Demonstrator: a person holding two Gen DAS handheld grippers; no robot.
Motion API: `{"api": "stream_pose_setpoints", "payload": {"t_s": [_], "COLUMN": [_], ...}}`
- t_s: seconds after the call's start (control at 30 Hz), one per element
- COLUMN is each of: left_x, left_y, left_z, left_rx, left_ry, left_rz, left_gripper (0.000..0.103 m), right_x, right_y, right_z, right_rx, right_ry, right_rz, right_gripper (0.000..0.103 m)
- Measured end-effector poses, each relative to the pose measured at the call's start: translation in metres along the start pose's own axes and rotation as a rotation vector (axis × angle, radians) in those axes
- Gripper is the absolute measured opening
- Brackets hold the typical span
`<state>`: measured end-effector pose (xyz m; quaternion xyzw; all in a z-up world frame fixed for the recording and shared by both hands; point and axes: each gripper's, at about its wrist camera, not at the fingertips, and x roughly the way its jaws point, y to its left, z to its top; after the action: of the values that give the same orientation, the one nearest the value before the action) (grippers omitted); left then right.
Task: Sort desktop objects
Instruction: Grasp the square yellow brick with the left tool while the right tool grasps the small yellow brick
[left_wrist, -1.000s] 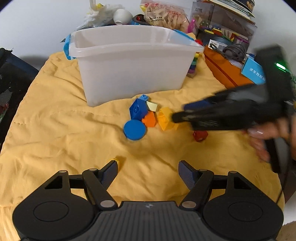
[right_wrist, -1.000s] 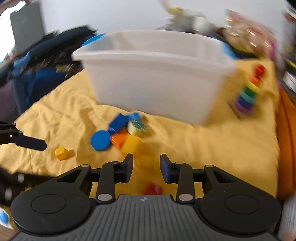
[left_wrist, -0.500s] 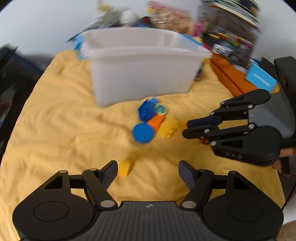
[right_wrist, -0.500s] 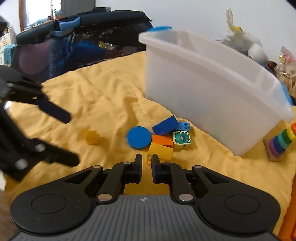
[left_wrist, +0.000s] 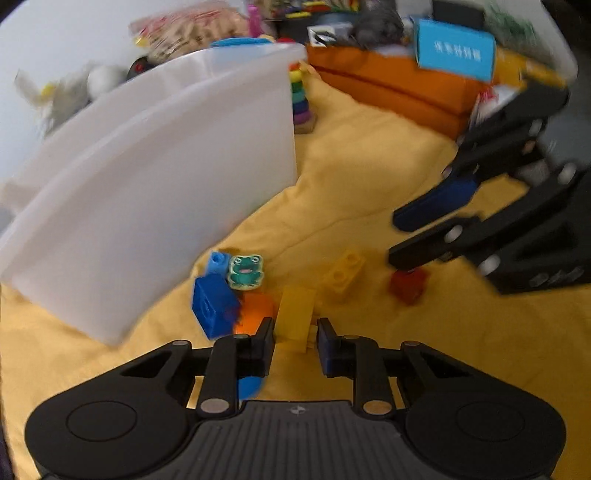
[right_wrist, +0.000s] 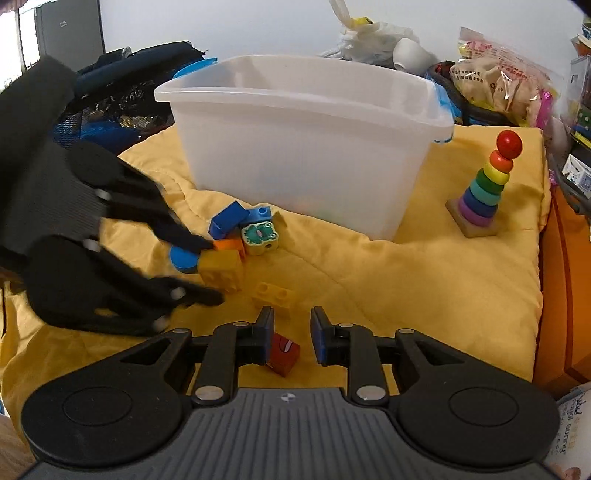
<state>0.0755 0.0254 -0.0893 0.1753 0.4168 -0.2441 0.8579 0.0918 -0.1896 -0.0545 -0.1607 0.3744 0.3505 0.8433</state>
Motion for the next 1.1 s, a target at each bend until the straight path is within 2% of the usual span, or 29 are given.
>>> {"api": "stream_pose_setpoints", "payload": {"t_s": [0.07, 0.17, 0.27, 0.33, 0.37, 0.4, 0.43, 0.5, 0.57, 0.63, 0.73, 0.83, 0.9, 1.0, 1.1], "left_x": [-0.017, -0.04, -0.039, -0.031, -0.028, -0.028, -0.03, -0.037, -0.047, -0.057, -0.069, -0.068, -0.065, -0.052, -0.039], "left_y": [0.002, 0.005, 0.007, 0.011, 0.014, 0.018, 0.023, 0.032, 0.033, 0.031, 0.021, 0.01, 0.002, -0.008, -0.011], "left_z": [-0.005, -0.021, -0.04, -0.054, -0.058, -0.063, -0.067, -0.071, -0.075, -0.077, -0.079, -0.071, -0.068, -0.062, -0.063], "left_rx": [-0.082, -0.217, -0.31, -0.349, -0.365, -0.388, -0.419, -0.456, -0.451, -0.428, -0.371, -0.281, -0.215, -0.142, -0.118], "left_ry": [-0.005, 0.045, 0.101, 0.14, 0.15, 0.138, 0.118, 0.083, 0.066, 0.036, -0.01, -0.026, -0.019, -0.009, 0.013], "left_rz": [-0.087, -0.286, -0.367, -0.331, -0.294, -0.282, -0.275, -0.229, -0.185, -0.183, -0.192, -0.204, -0.175, -0.109, -0.107], "left_gripper": [0.027, 0.027, 0.028, 0.028, 0.032, 0.043, 0.045, 0.046, 0.046, 0.046, 0.049, 0.051, 0.051, 0.051, 0.051], "right_x": [0.003, 0.009, 0.019, 0.028, 0.034, 0.038, 0.042, 0.047, 0.052, 0.056, 0.056, 0.039, 0.025, 0.017, 0.017], "right_y": [0.002, 0.005, 0.011, 0.015, 0.017, 0.019, 0.021, 0.022, 0.021, 0.021, 0.02, 0.029, 0.035, 0.041, 0.041], "right_z": [0.002, 0.004, 0.007, 0.01, 0.011, 0.011, 0.012, 0.014, 0.016, 0.015, 0.015, 0.016, 0.016, 0.006, -0.011], "right_rx": [-0.013, -0.05, -0.117, -0.155, -0.181, -0.211, -0.241, -0.278, -0.286, -0.293, -0.256, -0.226, -0.197, -0.15, -0.095], "right_ry": [0.0, -0.002, 0.005, 0.028, 0.043, 0.051, 0.055, 0.06, 0.062, 0.073, 0.096, 0.065, 0.049, 0.087, 0.129], "right_rz": [0.004, 0.019, 0.031, 0.056, 0.063, 0.055, 0.041, 0.027, 0.03, 0.05, 0.103, 0.111, 0.113, 0.126, 0.129], "right_gripper": [0.025, 0.025, 0.028, 0.032, 0.035, 0.036, 0.036, 0.041, 0.044, 0.042, 0.017, 0.017, 0.017, 0.017, 0.017]}}
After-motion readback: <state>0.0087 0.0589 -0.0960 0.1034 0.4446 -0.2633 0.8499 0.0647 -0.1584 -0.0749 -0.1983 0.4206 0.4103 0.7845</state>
